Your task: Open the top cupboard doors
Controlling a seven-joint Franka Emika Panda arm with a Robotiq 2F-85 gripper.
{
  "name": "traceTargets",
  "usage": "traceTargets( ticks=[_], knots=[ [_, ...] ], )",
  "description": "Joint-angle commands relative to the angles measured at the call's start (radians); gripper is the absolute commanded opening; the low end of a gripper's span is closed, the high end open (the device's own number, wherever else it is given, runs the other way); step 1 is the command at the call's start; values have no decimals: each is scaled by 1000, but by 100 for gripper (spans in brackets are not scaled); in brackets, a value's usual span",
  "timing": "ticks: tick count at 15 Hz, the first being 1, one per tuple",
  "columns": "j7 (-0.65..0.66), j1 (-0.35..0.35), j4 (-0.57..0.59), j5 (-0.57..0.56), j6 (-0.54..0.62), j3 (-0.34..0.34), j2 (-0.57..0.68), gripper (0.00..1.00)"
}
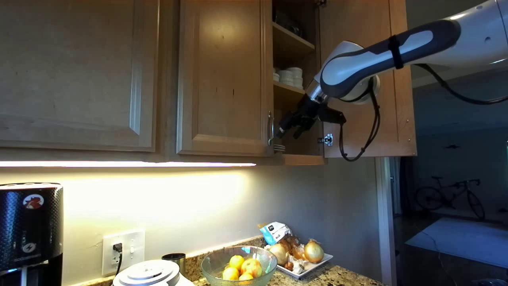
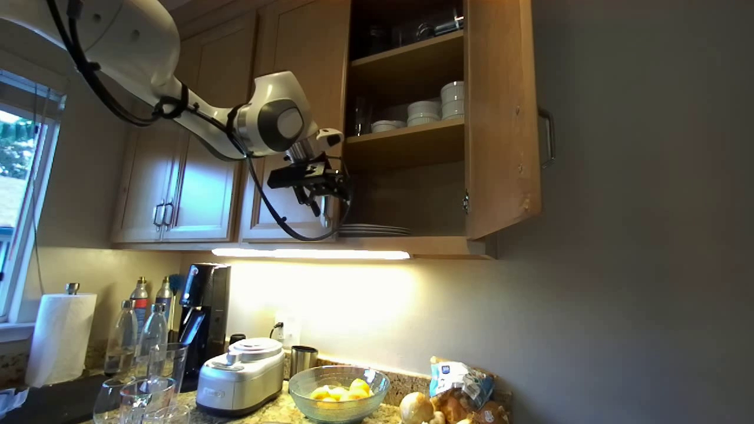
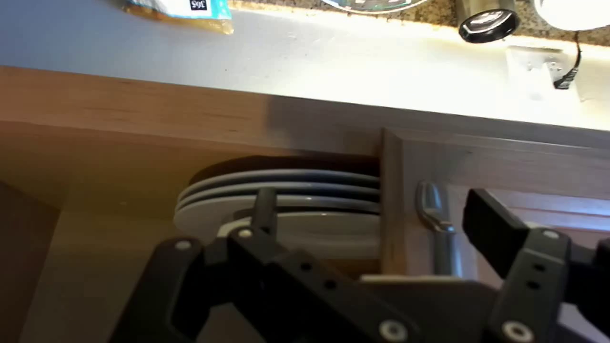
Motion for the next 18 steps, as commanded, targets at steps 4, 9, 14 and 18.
traceTargets(
  ticks=[4,9,14,18],
  knots=[
    [40,17,72,2,-90,34,-11,100],
    [131,-2,96,-65,-75,64,12,75],
    [174,-5,115,-99,-30,73,74,45],
    [180,-10,139,-129,61,66,122,19]
  ],
)
